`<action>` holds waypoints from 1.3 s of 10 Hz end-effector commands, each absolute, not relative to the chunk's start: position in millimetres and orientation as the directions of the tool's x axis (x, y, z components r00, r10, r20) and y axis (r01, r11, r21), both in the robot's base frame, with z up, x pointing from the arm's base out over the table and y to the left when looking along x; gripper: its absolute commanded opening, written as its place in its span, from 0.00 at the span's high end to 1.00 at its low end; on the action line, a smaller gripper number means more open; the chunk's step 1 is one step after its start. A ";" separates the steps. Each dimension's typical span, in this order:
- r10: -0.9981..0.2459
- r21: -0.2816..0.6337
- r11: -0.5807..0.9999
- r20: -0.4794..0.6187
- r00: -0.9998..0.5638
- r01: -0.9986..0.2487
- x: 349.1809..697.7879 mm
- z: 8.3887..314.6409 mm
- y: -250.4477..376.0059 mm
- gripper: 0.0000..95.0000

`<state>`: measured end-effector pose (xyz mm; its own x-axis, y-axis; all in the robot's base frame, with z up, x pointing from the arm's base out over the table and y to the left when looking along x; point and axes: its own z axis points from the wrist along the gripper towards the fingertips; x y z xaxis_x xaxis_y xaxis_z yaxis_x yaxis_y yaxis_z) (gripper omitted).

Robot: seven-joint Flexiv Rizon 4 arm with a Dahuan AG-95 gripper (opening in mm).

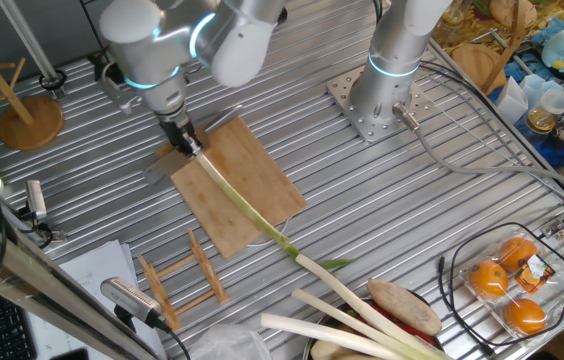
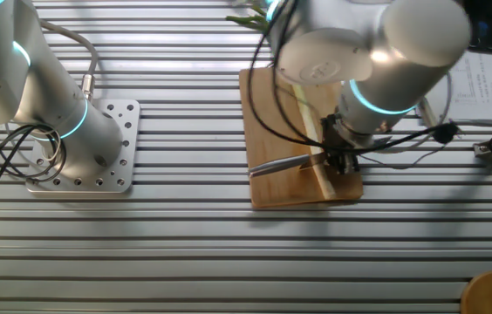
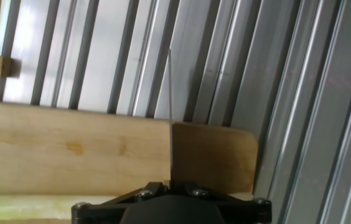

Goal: Chop the scallions

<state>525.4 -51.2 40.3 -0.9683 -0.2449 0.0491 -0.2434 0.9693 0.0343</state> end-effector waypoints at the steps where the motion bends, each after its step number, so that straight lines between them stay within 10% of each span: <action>1: -0.245 0.040 0.969 0.043 -0.969 -0.243 531.9 38.3 -49.8 1.00; 13: -0.234 0.060 0.970 -0.022 -0.972 -0.235 577.3 33.9 -45.7 1.00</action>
